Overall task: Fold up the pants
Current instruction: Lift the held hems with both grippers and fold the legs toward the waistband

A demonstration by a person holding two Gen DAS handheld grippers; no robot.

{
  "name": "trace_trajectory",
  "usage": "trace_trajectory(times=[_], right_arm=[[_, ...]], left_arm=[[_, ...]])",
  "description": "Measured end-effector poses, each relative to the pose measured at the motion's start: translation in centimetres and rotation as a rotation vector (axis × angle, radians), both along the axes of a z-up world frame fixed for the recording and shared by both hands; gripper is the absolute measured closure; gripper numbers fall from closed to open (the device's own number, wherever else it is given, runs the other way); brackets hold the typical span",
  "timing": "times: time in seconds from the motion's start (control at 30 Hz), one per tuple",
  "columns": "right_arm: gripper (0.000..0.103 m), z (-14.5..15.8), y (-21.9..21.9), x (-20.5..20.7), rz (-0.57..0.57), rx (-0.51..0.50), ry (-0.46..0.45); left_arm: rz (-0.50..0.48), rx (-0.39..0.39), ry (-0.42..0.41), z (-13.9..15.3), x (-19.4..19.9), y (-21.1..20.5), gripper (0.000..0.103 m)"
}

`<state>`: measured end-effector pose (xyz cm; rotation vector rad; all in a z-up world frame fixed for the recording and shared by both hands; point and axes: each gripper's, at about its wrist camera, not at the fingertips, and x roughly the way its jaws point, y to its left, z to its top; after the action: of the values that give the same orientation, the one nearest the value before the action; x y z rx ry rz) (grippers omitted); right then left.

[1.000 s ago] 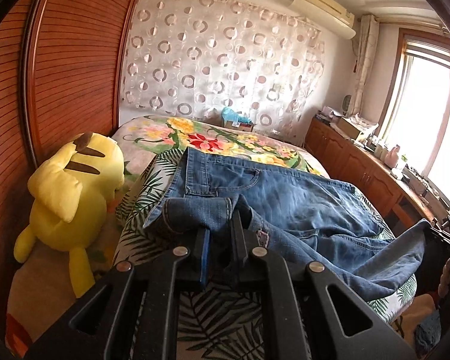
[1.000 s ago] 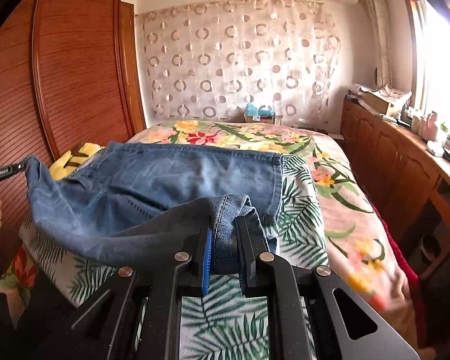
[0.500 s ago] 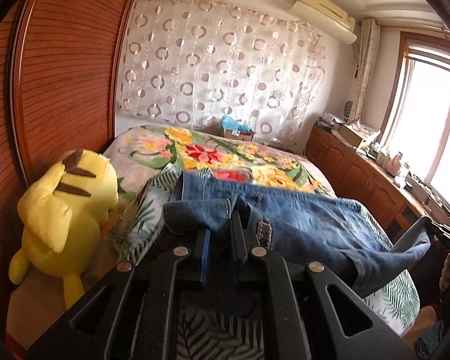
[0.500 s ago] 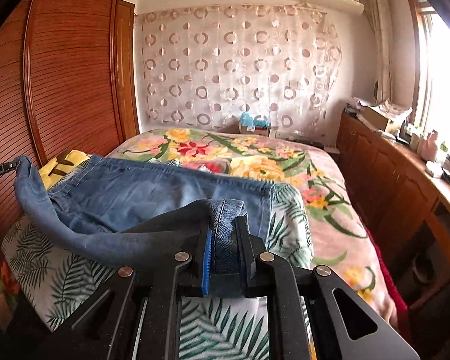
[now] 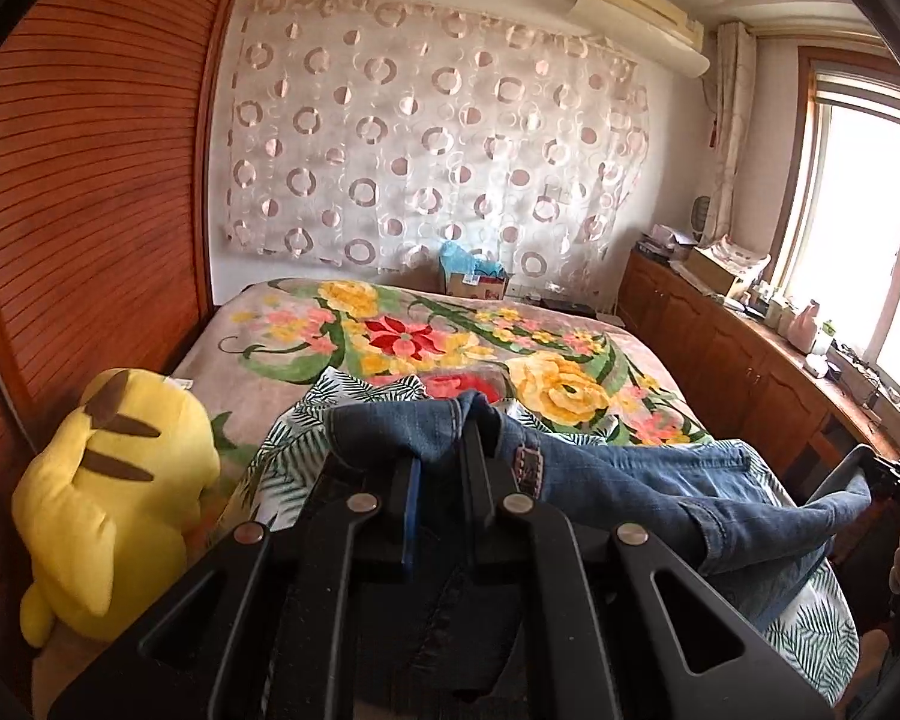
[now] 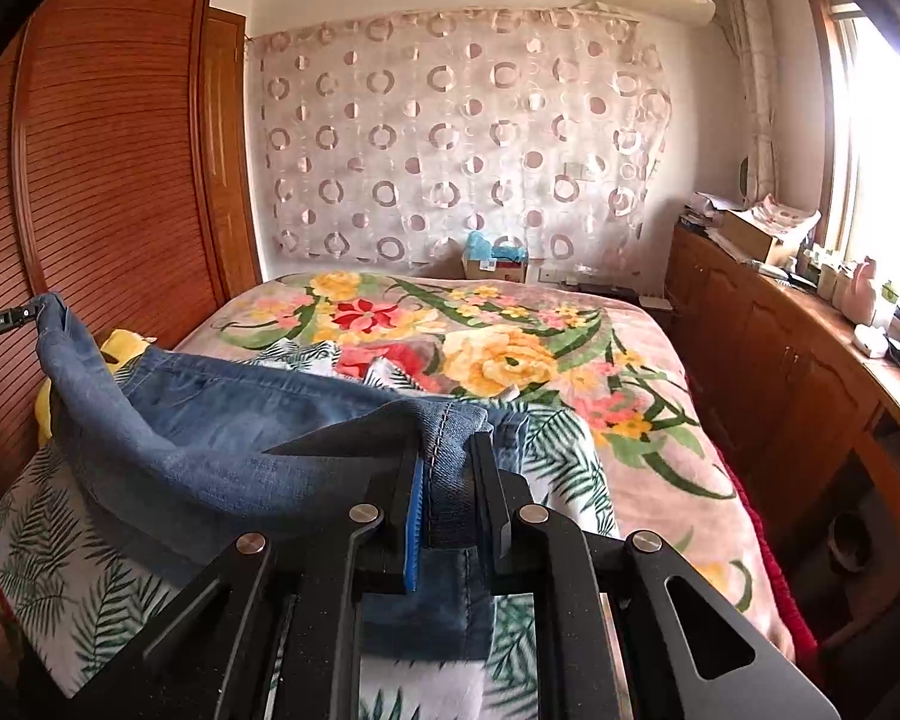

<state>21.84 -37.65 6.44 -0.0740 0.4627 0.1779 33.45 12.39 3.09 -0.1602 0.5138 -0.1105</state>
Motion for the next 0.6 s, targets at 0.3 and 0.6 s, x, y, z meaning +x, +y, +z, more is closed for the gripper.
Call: trace_trajectory(times=[0.3, 0.6], right_arm=[[0.089, -0.3, 0.4, 2.8, -0.007, 0.003, 0.031], [0.089, 1.5, -1.8, 3.8, 0.026, 0.100, 0.032]], left_arm=[[0.002, -0.007, 0.046, -2.2, 4.2, -0.4, 0.092], [0.030, -0.024, 0.013, -1.2, 6.0, 0.8, 0.092]])
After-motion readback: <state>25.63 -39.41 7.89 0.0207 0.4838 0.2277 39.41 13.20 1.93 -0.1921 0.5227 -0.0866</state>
